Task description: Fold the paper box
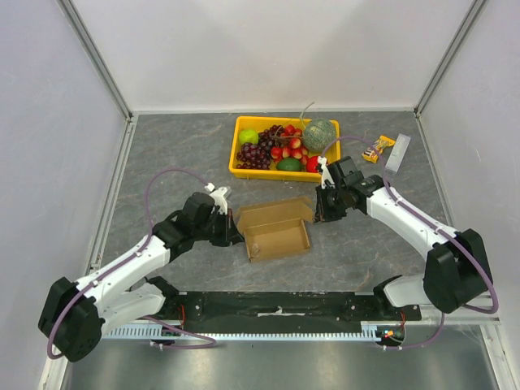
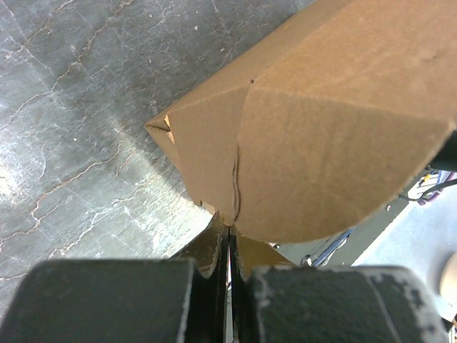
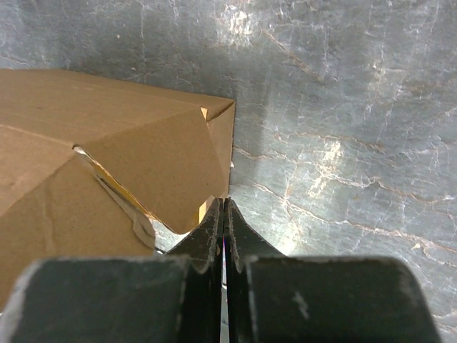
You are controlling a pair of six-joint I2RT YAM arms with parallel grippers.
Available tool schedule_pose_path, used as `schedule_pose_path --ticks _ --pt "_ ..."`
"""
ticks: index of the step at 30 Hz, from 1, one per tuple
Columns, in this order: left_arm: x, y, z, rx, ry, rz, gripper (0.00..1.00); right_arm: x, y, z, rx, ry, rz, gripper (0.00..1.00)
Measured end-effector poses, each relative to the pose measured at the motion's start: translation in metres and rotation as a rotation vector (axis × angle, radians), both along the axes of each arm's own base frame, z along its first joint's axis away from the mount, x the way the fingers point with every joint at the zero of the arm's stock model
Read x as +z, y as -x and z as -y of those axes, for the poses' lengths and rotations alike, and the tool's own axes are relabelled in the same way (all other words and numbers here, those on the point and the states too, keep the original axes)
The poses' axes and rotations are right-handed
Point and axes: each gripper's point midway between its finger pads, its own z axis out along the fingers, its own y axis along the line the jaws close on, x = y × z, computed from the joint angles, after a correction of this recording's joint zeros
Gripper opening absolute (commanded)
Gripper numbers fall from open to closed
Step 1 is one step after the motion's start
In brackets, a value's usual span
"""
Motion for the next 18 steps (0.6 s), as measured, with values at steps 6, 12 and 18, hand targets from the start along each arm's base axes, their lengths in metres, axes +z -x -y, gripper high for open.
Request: schedule_pose_path --ticks 6,12,18 --pt "-0.009 0.005 -0.005 0.006 -0.024 -0.023 0.02 -0.001 -0.008 -0.008 0.005 -0.033 0.014 0.01" --pt "-0.020 0.005 -0.014 0.038 -0.072 -0.037 0.02 -0.002 -0.013 -0.012 0.008 -0.050 0.031 0.01" --pt "-0.021 0.001 -0.017 0.065 -0.086 -0.028 0.02 -0.006 -0.006 -0.016 0.029 -0.078 0.011 0.01"
